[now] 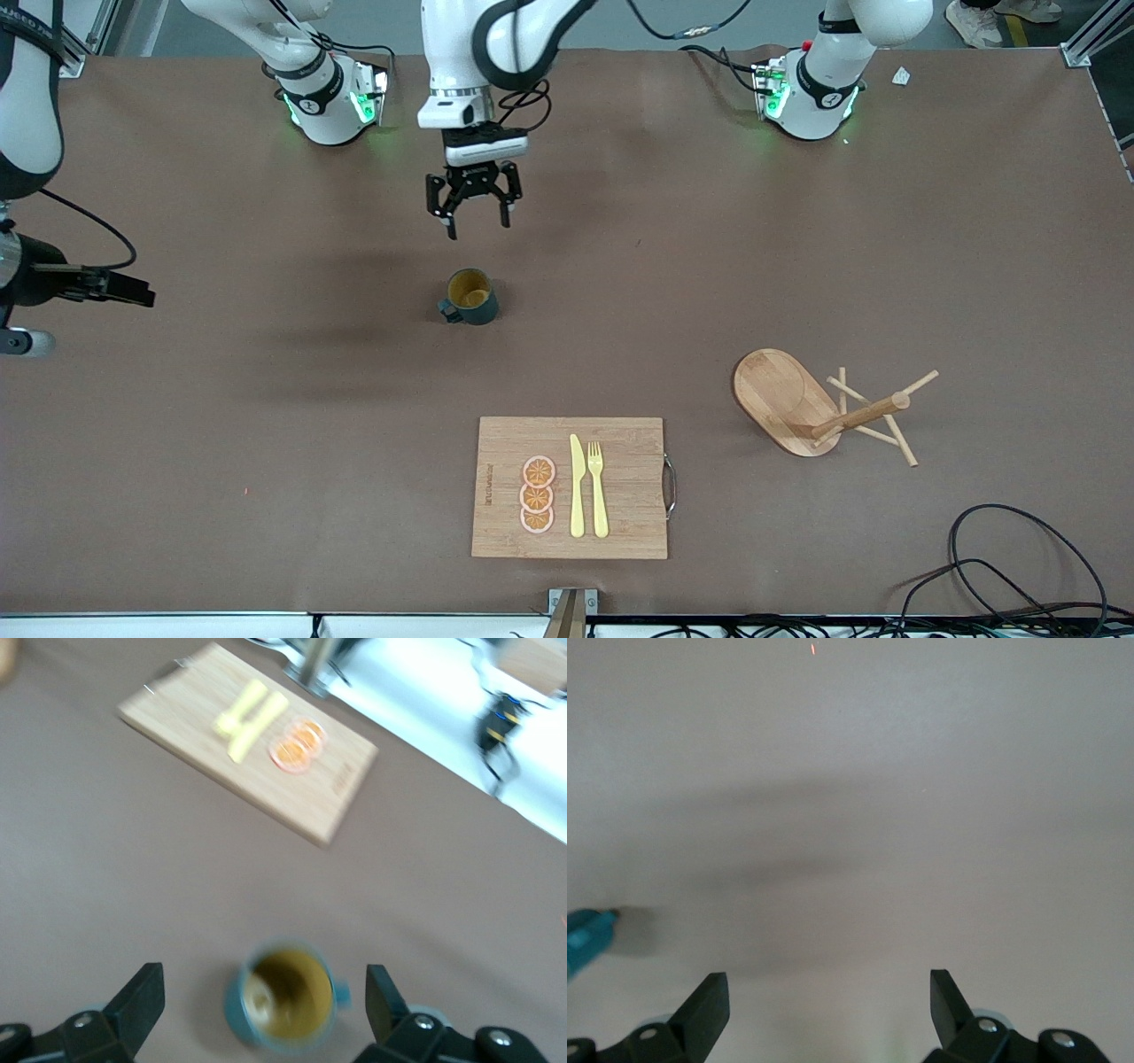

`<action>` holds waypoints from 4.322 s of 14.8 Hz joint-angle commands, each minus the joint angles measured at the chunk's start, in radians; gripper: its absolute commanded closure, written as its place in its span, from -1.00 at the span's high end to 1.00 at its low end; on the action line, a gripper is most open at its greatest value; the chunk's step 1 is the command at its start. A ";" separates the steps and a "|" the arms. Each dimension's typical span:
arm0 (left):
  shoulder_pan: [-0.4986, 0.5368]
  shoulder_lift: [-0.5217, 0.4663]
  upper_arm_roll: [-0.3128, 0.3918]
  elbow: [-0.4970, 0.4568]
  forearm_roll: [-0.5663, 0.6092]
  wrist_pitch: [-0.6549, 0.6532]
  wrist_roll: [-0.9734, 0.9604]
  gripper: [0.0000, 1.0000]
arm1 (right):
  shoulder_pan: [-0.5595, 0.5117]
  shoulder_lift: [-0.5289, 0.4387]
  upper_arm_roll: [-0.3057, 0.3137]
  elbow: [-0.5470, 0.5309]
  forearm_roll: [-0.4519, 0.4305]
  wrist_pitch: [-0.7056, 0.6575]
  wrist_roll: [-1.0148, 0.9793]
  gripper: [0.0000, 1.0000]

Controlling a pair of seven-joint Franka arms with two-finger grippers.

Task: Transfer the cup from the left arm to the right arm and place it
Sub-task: 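Raise the left gripper while the right gripper grasps the teal mug, then carry the teal mug with the right gripper away from the stand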

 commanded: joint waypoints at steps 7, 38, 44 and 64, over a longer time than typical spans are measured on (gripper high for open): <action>0.362 -0.318 -0.015 -0.061 -0.326 -0.239 0.626 1.00 | 0.293 -0.019 0.004 -0.226 0.021 0.174 0.370 1.00; 1.507 -0.617 -0.541 -0.075 -0.509 -0.686 1.860 1.00 | 0.646 0.182 0.041 -0.486 0.024 0.791 -0.140 -0.73; 1.507 -0.631 -0.542 -0.077 -0.511 -0.680 1.859 1.00 | 0.569 0.131 0.035 -0.493 0.025 0.685 -0.126 -1.00; 1.508 -0.607 -0.535 -0.069 -0.517 -0.629 1.862 1.00 | -0.101 0.129 0.037 -0.558 -0.071 0.851 -0.727 -1.00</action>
